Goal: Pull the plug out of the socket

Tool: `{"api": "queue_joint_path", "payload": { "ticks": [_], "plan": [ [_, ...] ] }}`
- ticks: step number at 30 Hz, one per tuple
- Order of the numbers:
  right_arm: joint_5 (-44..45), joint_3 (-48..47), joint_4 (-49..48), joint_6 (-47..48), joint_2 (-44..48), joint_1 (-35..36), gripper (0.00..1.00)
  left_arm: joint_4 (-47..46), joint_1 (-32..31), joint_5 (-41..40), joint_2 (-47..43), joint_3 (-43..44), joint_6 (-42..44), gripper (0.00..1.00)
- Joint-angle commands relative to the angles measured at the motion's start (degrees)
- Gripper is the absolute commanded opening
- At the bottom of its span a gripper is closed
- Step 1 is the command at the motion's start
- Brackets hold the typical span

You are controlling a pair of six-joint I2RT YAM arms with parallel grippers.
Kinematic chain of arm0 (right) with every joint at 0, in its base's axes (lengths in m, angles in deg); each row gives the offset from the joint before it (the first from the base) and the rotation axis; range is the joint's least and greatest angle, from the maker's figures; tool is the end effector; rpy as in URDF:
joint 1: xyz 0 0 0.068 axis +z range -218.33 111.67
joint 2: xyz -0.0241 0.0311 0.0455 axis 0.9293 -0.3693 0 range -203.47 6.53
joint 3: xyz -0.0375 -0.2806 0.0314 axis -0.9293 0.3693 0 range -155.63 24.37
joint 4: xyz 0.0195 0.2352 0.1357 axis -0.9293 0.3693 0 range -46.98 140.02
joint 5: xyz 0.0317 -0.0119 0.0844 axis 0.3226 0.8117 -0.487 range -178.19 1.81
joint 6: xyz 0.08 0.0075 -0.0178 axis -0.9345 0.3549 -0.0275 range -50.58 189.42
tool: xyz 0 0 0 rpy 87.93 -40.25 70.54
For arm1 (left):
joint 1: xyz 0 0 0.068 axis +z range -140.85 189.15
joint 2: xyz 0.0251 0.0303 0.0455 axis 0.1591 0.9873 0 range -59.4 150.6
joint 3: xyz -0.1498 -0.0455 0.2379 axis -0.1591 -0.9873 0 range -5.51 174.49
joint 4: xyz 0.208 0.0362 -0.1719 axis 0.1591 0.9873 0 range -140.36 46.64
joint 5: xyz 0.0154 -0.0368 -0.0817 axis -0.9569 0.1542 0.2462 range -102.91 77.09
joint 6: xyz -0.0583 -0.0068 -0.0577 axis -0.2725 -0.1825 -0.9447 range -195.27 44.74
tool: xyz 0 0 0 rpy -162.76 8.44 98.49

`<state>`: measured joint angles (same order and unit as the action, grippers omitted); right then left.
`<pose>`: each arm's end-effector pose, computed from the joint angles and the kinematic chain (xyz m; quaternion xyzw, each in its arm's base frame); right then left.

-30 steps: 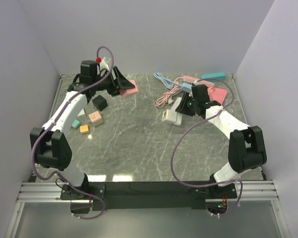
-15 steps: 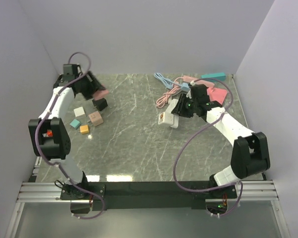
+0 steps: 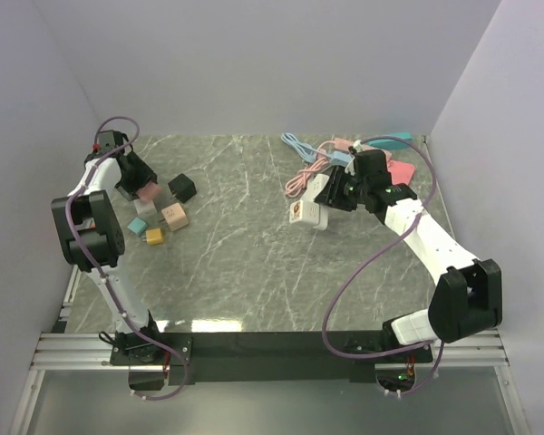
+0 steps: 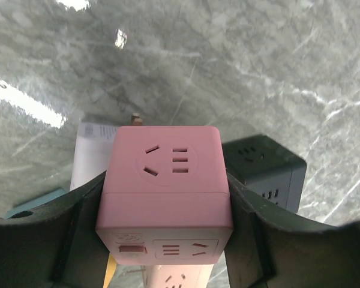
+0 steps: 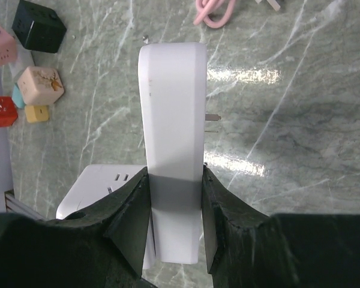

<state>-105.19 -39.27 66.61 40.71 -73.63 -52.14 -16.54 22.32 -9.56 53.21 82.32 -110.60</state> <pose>0.3252 0.1162 0.2786 0.0359 0.8982 0.2831 0.3343 0.4489 0.1008 0.1913 -0.3881 0.8806 -0.0797 0.2599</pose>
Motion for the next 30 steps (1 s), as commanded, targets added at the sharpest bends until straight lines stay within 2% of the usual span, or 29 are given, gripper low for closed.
{"api": "queue_joint_path", "payload": {
  "ticks": [1,2,3,4,7,14,17,20,21,24,27,30],
  "plan": [
    [-0.6,-2.6,-1.5,-0.4,1.8,-0.2,0.0,1.2,0.2,-3.2,2.1,2.8,0.6,0.38],
    [-0.6,-2.7,-1.5,-0.4,1.8,-0.3,0.0,1.1,0.2,-3.2,1.7,2.6,0.5,0.57],
    [-0.6,-2.8,-1.5,-0.4,1.7,-0.3,0.0,0.8,0.2,-3.2,1.3,2.4,0.4,0.66],
    [-0.6,-3.1,-1.4,-0.4,1.6,-0.3,0.0,0.5,0.2,-3.2,0.8,1.7,0.0,0.8],
    [-0.7,-4.2,-1.0,-0.2,0.8,-0.2,0.0,-0.4,0.2,-2.2,-2.0,0.6,0.0,0.99],
    [-1.5,-6.4,-0.5,-0.2,-2.0,0.0,0.0,0.3,-2.3,1.7,-8.9,-0.6,1.0,0.99],
    [-0.9,-7.2,-0.1,-0.4,-3.2,0.4,0.0,-0.2,-7.4,7.9,-12.3,-1.4,3.8,0.99],
    [1.0,-8.5,1.3,-0.3,-5.2,2.1,0.0,-1.0,-16.5,15.5,-12.9,-1.3,6.8,0.99],
    [1.1,-8.7,1.5,-0.5,-6.1,2.4,0.0,-1.9,-21.4,17.5,-13.2,-1.4,7.2,0.99],
    [1.7,-9.7,2.2,-1.4,-8.1,3.8,0.0,-8.1,-29.4,25.2,-14.4,-2.7,6.6,0.99],
    [1.1,-10.2,2.0,-2.6,-9.9,4.8,0.0,-14.8,-34.4,31.3,-15.0,-4.9,4.7,0.99],
    [1.2,-11.3,2.5,-2.9,-11.6,5.9,0.0,-16.9,-38.0,34.7,-14.1,-5.0,4.0,0.99]
  ]
}}
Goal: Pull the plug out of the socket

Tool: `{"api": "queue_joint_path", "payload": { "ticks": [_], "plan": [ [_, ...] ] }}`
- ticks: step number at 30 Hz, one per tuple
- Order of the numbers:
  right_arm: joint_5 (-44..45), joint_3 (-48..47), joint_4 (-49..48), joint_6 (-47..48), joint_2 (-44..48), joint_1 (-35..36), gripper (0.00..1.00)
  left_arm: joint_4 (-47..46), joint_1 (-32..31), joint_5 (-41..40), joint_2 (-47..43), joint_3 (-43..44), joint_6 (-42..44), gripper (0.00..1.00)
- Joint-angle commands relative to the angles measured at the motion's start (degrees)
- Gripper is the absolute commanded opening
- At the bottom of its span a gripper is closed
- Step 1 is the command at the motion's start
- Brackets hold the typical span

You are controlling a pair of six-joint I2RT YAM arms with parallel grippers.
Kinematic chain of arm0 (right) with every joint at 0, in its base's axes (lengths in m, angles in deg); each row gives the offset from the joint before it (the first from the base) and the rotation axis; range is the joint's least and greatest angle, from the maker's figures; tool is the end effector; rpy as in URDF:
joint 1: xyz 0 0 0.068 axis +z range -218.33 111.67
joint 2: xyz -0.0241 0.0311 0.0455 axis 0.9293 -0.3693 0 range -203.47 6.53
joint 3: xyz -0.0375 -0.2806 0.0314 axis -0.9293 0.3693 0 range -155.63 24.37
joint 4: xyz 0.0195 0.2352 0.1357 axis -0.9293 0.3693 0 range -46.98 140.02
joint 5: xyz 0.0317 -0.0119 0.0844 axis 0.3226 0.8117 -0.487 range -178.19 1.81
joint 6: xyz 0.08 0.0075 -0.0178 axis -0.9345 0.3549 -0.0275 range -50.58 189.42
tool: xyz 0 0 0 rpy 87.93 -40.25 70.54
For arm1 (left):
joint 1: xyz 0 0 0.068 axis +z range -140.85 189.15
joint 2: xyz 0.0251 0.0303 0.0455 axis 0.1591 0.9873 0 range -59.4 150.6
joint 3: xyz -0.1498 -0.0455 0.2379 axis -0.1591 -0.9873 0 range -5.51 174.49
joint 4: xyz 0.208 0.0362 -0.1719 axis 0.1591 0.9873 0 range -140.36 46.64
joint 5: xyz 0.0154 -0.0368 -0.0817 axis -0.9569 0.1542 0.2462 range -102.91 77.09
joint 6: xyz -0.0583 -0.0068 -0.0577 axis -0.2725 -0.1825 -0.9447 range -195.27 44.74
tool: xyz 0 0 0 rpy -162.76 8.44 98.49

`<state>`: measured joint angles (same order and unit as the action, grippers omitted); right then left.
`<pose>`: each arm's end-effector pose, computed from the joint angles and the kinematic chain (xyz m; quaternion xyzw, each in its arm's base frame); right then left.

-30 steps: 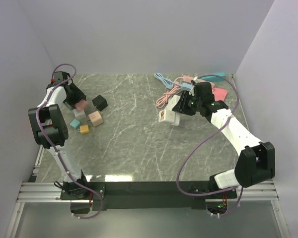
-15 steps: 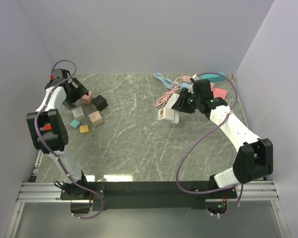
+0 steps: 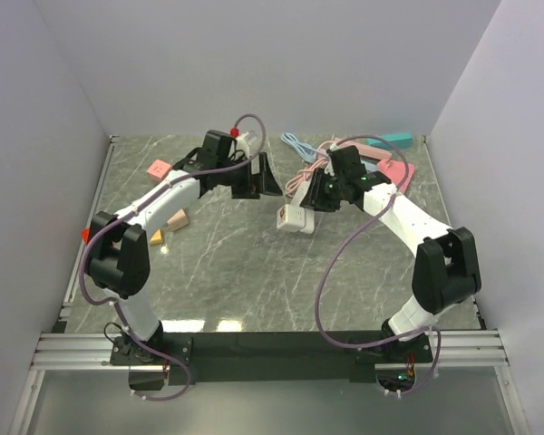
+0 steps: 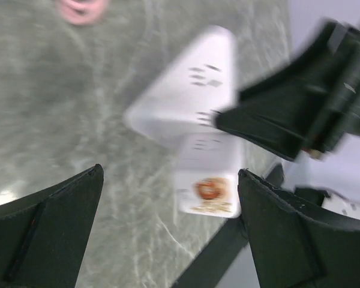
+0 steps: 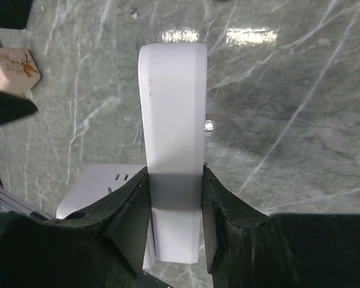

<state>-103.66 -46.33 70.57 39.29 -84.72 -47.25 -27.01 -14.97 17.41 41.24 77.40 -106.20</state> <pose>0.3503 0.1554 0.2495 0.0251 0.9263 0.2664 0.2652 0.3832 -0.2111 0.2748 0.0559 0.8835 -0.3958 0.2443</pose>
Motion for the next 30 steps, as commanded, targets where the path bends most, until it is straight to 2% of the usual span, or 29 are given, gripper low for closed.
{"api": "queue_joint_path", "payload": {
  "ticks": [1,9,23,27,30],
  "plan": [
    [-0.7,-4.6,-1.7,-1.8,-0.8,1.1,0.0,-5.8,-1.6,7.5,-1.9,0.7,0.6,0.99],
    [-3.3,-5.6,-2.9,-3.4,-1.4,1.2,0.0,-7.6,-6.2,6.7,-1.6,-1.6,1.0,0.99],
    [-2.6,-3.4,-9.5,-7.7,2.5,0.9,0.0,-0.2,-8.6,-8.8,1.0,0.3,-2.5,0.99],
    [-1.5,-2.8,-10.5,-8.3,3.3,0.9,0.0,-0.1,-8.8,-5.7,2.1,0.0,-3.9,0.99],
    [-1.8,-1.8,-12.6,-9.2,4.1,0.8,0.0,-1.6,-9.5,-3.5,2.4,0.1,-5.4,0.93]
  ]
}}
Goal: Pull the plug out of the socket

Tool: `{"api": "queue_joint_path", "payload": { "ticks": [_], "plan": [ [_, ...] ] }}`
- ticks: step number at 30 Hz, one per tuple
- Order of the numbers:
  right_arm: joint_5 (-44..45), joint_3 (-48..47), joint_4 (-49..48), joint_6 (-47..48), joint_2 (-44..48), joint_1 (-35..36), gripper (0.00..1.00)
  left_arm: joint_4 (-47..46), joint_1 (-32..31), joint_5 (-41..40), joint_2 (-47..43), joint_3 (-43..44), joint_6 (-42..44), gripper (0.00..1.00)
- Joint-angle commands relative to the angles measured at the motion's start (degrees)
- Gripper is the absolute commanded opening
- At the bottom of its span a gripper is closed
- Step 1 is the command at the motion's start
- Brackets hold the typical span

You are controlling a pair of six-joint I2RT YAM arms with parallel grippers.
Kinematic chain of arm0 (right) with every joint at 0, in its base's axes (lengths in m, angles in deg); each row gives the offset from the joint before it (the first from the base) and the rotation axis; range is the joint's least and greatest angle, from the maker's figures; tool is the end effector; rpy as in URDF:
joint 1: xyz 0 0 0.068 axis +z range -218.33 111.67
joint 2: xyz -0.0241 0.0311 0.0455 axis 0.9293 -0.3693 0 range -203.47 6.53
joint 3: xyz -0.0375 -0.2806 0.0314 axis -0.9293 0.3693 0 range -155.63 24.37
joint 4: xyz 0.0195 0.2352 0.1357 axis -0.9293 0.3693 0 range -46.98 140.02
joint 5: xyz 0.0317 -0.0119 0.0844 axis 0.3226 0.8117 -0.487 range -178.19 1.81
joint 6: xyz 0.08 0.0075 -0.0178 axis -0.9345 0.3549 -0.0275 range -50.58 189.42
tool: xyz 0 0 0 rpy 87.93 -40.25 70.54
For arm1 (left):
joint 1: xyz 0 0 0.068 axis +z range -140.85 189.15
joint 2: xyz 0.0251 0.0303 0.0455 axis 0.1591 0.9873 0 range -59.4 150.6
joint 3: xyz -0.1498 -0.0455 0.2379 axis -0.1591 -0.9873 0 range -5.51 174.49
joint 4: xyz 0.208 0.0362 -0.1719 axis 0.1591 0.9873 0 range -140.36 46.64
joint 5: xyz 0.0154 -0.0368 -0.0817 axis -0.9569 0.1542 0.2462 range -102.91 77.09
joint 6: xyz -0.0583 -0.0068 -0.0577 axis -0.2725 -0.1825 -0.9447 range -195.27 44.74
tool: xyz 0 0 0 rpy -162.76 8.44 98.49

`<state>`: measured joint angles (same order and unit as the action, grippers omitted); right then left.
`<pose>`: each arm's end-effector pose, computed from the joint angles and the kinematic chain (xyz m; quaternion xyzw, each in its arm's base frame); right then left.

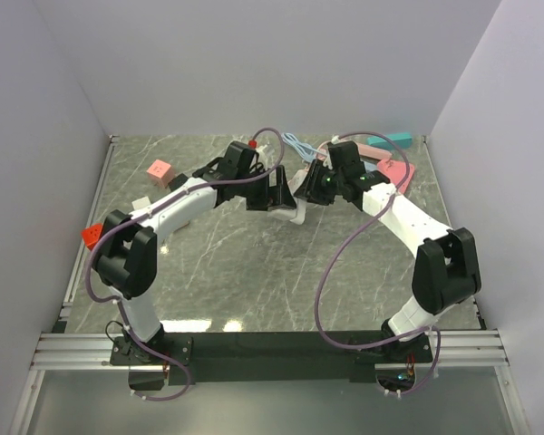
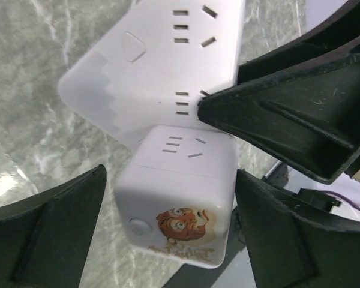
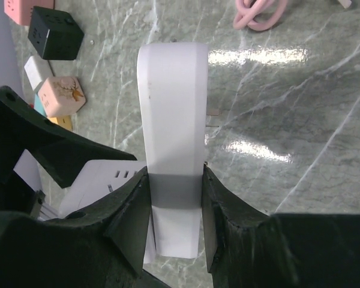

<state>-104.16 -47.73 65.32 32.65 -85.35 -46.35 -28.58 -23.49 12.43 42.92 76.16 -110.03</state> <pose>0.3605 0.1667 0.2636 0.0606 0.9047 0.3079 0.2882 0.3561 -0.2644 0.2555 0.0719 0.8943 -0.3853 0.2159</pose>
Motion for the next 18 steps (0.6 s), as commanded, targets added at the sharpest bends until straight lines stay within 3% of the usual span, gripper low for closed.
{"api": "queue_joint_path", "payload": {
  "ticks": [1,2,5,6,8,9,10,16,18],
  "plan": [
    [-1.5,-0.7,-7.2,-2.5,4.6,-0.1,0.0,-1.3,-1.2,2.2,0.6,1.3,-2.1,0.89],
    [-2.0,-0.9,-7.2,-2.5,4.3,0.0,0.0,-2.3,-1.3,2.9,0.6,1.0,-2.5,0.86],
    [-2.1,0.5,-8.9,-3.7,4.5,-0.1,0.0,-5.3,-1.6,7.9,0.9,0.9,-4.4,0.62],
    [-2.0,0.4,-8.7,-3.6,4.4,0.0,0.0,-5.0,-1.8,8.7,1.3,1.5,-4.3,0.46],
    [-1.3,-0.1,-8.0,-3.0,4.0,-0.1,0.0,-3.7,-2.1,9.2,1.8,2.5,-3.5,0.29],
    [-0.7,-0.4,-7.1,-2.4,3.9,-0.1,0.0,-3.2,-2.1,9.6,1.9,2.7,-3.2,0.11],
    [1.4,-0.8,-6.0,-1.7,3.3,-0.1,0.0,-2.8,-1.9,9.4,1.7,2.9,-2.9,0.02],
    [14.4,-3.4,4.8,5.4,-1.0,-1.5,0.0,0.4,1.0,10.3,-1.1,3.6,0.4,0.0],
    [17.5,-1.5,6.3,6.3,-1.2,-4.3,0.0,0.3,4.6,11.3,-2.6,2.6,0.8,0.0]
  ]
}}
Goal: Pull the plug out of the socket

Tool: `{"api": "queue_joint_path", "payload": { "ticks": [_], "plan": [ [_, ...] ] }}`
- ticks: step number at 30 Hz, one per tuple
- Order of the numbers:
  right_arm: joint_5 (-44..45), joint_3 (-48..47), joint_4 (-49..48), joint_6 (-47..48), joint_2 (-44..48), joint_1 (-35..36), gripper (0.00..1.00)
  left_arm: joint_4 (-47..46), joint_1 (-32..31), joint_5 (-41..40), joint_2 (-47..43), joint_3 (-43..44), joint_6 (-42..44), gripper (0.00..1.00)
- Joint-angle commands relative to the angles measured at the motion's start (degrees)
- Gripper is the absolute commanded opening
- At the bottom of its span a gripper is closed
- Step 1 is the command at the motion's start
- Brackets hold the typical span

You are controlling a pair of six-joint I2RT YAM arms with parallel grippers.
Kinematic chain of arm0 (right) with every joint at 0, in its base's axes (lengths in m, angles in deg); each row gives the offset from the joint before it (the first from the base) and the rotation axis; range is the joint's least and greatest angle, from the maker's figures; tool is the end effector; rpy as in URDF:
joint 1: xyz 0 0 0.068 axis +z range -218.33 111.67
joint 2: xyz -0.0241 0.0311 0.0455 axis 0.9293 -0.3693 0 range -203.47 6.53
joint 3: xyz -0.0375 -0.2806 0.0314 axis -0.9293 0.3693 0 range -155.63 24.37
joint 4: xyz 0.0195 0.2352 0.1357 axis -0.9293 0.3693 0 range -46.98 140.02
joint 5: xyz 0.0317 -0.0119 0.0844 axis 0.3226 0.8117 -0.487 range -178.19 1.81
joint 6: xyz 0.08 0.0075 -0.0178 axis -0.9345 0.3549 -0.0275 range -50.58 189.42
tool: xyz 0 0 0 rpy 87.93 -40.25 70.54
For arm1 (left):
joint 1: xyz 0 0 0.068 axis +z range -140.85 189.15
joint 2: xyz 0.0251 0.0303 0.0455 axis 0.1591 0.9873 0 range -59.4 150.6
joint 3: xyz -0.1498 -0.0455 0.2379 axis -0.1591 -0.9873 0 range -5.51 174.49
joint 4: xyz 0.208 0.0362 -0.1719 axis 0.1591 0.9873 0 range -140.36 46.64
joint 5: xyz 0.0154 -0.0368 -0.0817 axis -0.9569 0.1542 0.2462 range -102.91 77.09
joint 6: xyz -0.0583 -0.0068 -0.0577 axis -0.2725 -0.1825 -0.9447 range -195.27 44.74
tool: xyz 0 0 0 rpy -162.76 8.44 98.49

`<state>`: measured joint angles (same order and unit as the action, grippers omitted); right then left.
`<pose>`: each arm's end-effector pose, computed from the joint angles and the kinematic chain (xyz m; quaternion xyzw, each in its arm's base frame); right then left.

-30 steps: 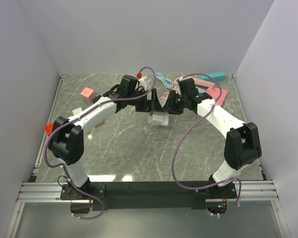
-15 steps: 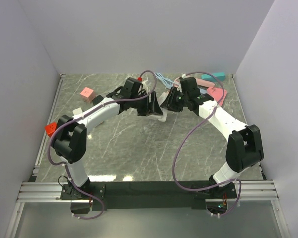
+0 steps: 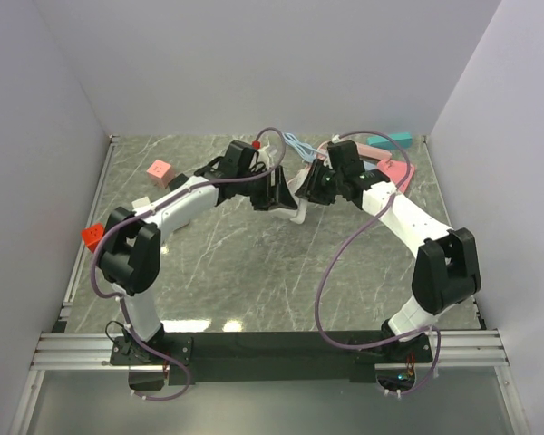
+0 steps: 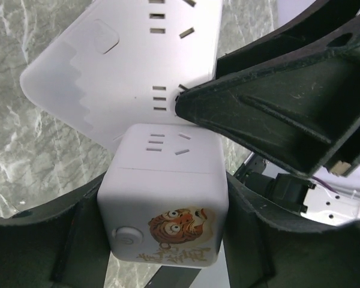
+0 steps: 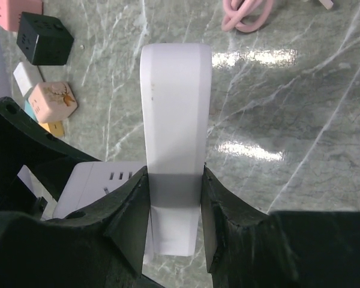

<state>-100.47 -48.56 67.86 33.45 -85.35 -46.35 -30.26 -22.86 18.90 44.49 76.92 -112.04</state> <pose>0.3607 0.1619 0.2635 0.0698 0.9128 0.2750 0.2937 0.3598 -0.2694 0.2542 0.0759 0.8810 -0.4291 0.1843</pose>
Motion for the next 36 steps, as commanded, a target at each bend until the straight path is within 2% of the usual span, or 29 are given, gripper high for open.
{"api": "queue_joint_path", "payload": {
  "ticks": [1,5,7,12,15,16,19,20,23,28,36],
  "plan": [
    [14.4,0.1,3.9,5.9,-0.9,-5.4,0.0,1.5,5.5,5.5,-5.8,1.2,2.7,0.0],
    [15.6,3.6,3.2,8.4,2.0,-9.8,0.0,0.1,15.0,12.1,-8.5,-0.6,2.5,0.0],
    [18.4,3.3,4.0,9.8,3.4,-10.2,0.0,1.8,17.6,16.9,-8.6,0.6,3.3,0.0],
    [19.1,-0.1,5.7,13.7,4.9,-10.5,0.0,8.9,18.4,18.1,-7.6,8.6,8.6,0.0],
    [15.2,-0.5,4.6,13.4,7.1,-11.3,0.0,11.3,19.6,12.2,-8.0,11.0,9.1,0.0],
    [14.5,-0.5,4.4,13.0,8.4,-11.8,0.0,10.8,21.4,5.5,-8.6,10.6,8.3,0.0],
    [14.6,-0.6,5.0,11.5,9.5,-13.0,0.0,12.4,25.2,-2.3,-7.9,8.8,6.5,0.0],
    [14.6,-0.6,5.1,10.7,9.7,-13.4,0.0,12.8,27.9,-8.3,-7.4,7.6,5.9,0.0],
    [13.6,0.9,4.5,8.1,10.6,-16.9,0.0,14.1,34.4,-14.6,-4.9,4.4,4.4,0.0],
    [11.1,2.5,3.7,6.3,10.7,-20.4,0.0,9.5,43.2,-18.8,-4.3,-1.7,2.9,0.0],
    [5.7,4.1,0.2,2.6,6.4,-24.7,0.0,8.2,47.7,-23.6,2.0,-1.0,1.9,0.01]
  ]
}}
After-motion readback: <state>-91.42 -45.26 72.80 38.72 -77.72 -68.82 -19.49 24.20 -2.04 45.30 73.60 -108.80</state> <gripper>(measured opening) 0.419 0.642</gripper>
